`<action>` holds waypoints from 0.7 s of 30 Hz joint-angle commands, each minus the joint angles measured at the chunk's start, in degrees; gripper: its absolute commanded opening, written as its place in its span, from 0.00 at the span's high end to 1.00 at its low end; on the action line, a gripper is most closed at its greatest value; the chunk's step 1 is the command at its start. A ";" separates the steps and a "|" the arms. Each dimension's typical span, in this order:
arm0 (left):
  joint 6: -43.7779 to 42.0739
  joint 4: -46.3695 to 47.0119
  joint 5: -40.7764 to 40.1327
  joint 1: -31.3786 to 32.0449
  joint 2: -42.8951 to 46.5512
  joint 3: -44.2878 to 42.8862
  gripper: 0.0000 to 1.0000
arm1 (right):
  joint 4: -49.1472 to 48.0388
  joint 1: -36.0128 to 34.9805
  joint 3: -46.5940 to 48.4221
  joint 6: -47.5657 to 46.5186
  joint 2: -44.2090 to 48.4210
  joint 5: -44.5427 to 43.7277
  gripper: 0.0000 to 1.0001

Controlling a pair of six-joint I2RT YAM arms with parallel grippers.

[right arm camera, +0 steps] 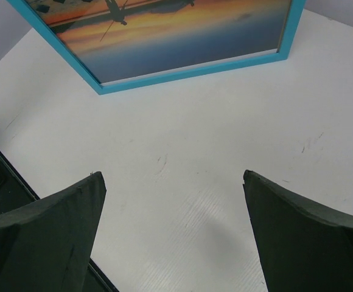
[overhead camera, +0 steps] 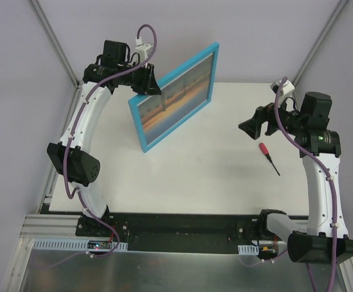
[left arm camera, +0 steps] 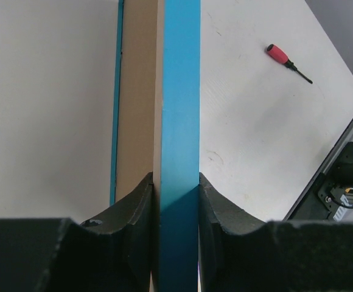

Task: Take the photo out of the frame
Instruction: Turn over the photo frame at the center of the board.

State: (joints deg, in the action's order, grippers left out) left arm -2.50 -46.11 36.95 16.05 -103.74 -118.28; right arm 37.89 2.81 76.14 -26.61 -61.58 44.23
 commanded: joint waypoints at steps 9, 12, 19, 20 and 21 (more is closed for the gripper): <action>4.87 -5.93 9.63 -6.65 -2.87 -0.81 1.00 | -4.14 0.53 -3.62 2.88 -2.31 1.74 0.02; 5.49 -5.22 11.12 -7.35 -3.04 -0.37 1.00 | -5.45 0.53 -5.38 4.19 -3.72 1.74 0.01; 7.51 -2.76 13.15 -9.11 -3.31 1.21 1.00 | -10.37 0.53 -8.99 9.03 -7.49 3.58 0.01; 7.69 -2.41 13.50 -9.37 -3.39 1.38 1.00 | -10.99 0.53 -9.25 9.73 -8.11 3.85 0.01; 7.95 -2.23 13.85 -9.55 -3.48 1.56 1.00 | -11.52 0.53 -9.51 10.17 -8.81 4.11 0.01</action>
State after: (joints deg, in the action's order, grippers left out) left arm 3.36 -45.71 47.22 7.03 -105.86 -118.32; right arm 31.59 2.92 67.26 -20.16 -68.93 45.67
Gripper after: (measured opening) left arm 0.257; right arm 0.988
